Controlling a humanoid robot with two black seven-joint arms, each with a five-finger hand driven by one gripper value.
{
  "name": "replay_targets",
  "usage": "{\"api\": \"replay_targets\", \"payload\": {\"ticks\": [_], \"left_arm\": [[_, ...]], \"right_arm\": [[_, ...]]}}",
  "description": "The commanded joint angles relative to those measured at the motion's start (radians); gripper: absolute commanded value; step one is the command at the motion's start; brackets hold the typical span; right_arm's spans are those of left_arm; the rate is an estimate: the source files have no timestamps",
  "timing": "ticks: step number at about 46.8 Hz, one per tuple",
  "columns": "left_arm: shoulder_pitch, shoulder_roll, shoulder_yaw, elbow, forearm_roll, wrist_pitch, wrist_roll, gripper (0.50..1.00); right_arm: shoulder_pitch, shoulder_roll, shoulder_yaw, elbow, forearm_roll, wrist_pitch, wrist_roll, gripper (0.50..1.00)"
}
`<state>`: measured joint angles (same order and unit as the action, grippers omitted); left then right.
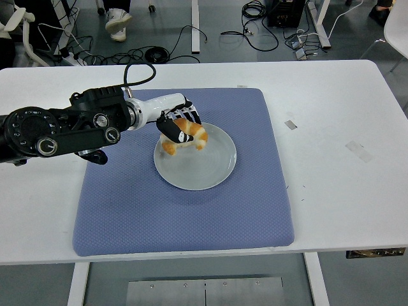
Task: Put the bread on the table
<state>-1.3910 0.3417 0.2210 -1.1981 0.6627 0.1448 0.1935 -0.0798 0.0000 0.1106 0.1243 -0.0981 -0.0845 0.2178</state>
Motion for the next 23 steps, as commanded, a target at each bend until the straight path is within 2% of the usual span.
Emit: {"api": "replay_targets", "payload": {"ticks": [1, 12, 23], "left_arm": [[0.004, 0.014, -0.002, 0.014, -0.002, -0.013, -0.002, 0.500], [0.018, 0.036, -0.012, 0.158, -0.008, -0.102, -0.016, 0.500], [0.023, 0.042, -0.015, 0.242, -0.018, -0.155, -0.054, 0.500]], "right_arm": [[0.000, 0.000, 0.000, 0.000, 0.000, 0.000, 0.000, 1.000], [0.000, 0.000, 0.000, 0.000, 0.000, 0.000, 0.000, 1.000], [0.000, 0.000, 0.000, 0.000, 0.000, 0.000, 0.000, 1.000]]}}
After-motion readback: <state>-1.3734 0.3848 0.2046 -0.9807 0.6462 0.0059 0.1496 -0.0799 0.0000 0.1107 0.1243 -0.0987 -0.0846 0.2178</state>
